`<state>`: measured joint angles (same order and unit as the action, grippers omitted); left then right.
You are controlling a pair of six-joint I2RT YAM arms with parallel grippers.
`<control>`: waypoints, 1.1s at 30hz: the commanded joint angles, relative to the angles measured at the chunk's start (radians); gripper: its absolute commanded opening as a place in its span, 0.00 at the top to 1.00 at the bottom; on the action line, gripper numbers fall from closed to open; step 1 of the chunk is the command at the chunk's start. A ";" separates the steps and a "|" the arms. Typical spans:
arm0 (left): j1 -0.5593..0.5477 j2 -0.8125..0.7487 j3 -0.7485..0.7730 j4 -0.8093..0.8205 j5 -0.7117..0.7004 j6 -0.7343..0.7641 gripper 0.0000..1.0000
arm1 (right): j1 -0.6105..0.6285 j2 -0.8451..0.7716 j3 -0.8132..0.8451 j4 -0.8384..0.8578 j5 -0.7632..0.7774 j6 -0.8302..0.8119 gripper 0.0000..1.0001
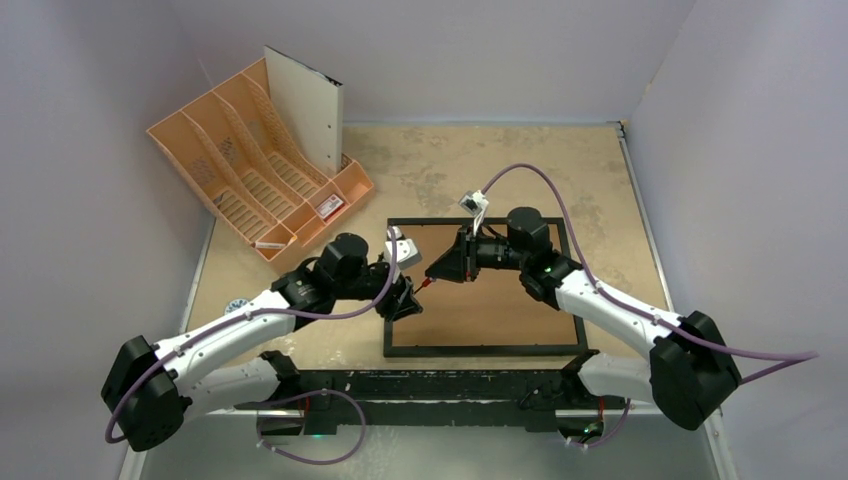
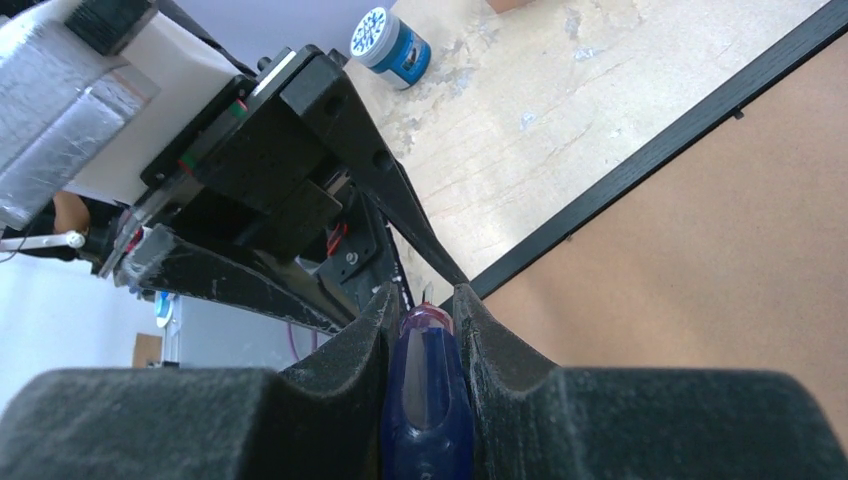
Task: Take the photo out of the frame
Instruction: Adjust the screwdriver.
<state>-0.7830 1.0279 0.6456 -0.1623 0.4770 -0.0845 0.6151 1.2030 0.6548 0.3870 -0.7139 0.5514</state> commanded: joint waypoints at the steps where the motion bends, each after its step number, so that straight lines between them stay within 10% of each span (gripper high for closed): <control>1: -0.010 -0.001 0.031 0.040 -0.100 0.026 0.58 | 0.006 -0.014 0.055 0.019 0.009 0.039 1.00; 12: -0.012 0.000 0.049 0.007 -0.142 0.054 1.00 | 0.008 -0.023 0.060 -0.030 -0.068 0.060 1.00; 25: -0.021 -0.006 0.078 -0.045 -0.162 0.139 1.00 | 0.008 -0.040 0.098 -0.215 -0.075 0.046 0.45; 33: -0.034 -0.004 0.155 -0.197 -0.201 0.278 1.00 | -0.003 -0.037 0.243 -0.494 -0.036 -0.065 0.39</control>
<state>-0.8066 1.0309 0.7204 -0.2924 0.3016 0.0895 0.6167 1.1828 0.7784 0.0608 -0.7429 0.5629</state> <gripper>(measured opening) 0.066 0.609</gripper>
